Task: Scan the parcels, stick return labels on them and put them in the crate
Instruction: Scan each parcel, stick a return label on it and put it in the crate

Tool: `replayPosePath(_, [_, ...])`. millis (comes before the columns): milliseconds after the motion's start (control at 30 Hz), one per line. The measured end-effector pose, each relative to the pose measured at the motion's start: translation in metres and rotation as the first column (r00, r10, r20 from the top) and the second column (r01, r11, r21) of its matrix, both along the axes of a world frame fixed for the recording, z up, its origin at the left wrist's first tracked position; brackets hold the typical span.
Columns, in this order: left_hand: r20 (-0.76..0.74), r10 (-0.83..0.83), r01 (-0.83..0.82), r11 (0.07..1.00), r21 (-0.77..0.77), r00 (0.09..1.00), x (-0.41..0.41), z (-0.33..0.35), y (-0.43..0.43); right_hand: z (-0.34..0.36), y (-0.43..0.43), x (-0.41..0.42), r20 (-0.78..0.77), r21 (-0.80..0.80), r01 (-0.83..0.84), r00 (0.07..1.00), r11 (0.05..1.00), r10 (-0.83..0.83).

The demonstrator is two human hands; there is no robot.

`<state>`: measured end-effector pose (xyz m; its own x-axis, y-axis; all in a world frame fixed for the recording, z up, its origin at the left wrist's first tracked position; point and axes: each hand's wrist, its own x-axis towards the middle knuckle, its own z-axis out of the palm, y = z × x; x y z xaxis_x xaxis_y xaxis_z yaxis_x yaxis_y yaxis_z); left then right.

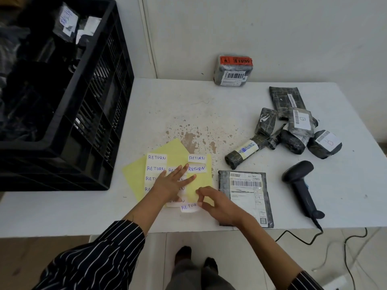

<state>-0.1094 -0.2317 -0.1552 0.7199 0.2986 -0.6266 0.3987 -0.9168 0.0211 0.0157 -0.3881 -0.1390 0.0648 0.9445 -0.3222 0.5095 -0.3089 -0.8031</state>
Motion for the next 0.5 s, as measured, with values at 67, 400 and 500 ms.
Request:
replayPosePath(67, [0.005,-0.007,0.008,1.000,-0.006,1.000,0.002,0.001,0.002,0.004,-0.004,0.004,-0.107,-0.011,0.150,0.983,0.989,-0.151])
replayPosePath(400, [0.301,0.094,-0.080,0.995,-0.056,0.949,0.003,0.012,-0.022,-0.006,-0.070,0.072,0.297,0.189,0.433,0.830,0.881,-0.472])
replayPosePath(500, [0.495,0.187,-0.135,0.981,-0.140,0.848,0.014,0.021,-0.048,-0.018,-0.087,0.081,0.360,0.161,0.441,0.806,0.883,-0.469])
